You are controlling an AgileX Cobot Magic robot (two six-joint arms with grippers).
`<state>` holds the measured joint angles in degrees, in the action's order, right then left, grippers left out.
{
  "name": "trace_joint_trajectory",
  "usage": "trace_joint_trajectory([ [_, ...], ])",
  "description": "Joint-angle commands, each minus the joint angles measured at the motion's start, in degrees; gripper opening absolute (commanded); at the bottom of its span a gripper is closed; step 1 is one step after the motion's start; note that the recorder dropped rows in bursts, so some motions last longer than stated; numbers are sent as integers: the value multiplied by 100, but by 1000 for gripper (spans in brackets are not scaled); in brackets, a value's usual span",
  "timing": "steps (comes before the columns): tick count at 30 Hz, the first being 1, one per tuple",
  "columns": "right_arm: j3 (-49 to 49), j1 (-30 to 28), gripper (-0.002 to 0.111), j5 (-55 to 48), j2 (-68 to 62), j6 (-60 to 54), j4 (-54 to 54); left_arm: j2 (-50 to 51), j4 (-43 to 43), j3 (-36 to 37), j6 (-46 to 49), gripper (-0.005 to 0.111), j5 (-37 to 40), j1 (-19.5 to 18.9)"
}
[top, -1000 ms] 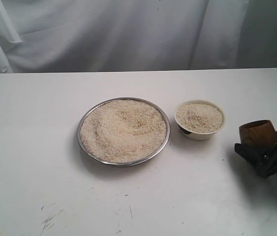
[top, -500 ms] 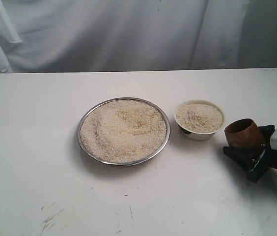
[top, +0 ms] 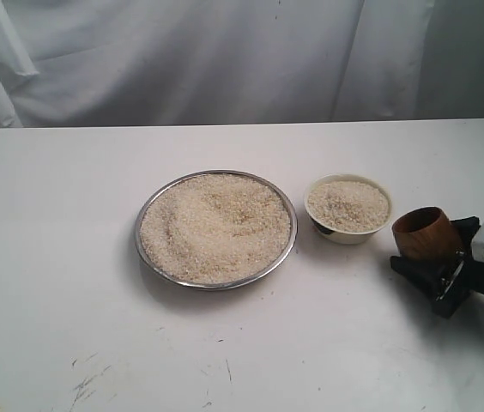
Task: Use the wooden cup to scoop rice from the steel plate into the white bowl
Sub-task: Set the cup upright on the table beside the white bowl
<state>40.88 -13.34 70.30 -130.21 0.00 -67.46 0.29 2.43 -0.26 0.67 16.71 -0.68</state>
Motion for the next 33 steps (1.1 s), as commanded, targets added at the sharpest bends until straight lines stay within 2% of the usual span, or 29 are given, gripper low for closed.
trace_joint_trajectory([
  [1, 11, -44, 0, -34, 215, -45, -17, -29, 4, 26, -18, 0, -36, 9],
  [33, 11, 205, 0, -34, 564, 126, 107, -29, 4, 26, -18, 0, -36, 9],
])
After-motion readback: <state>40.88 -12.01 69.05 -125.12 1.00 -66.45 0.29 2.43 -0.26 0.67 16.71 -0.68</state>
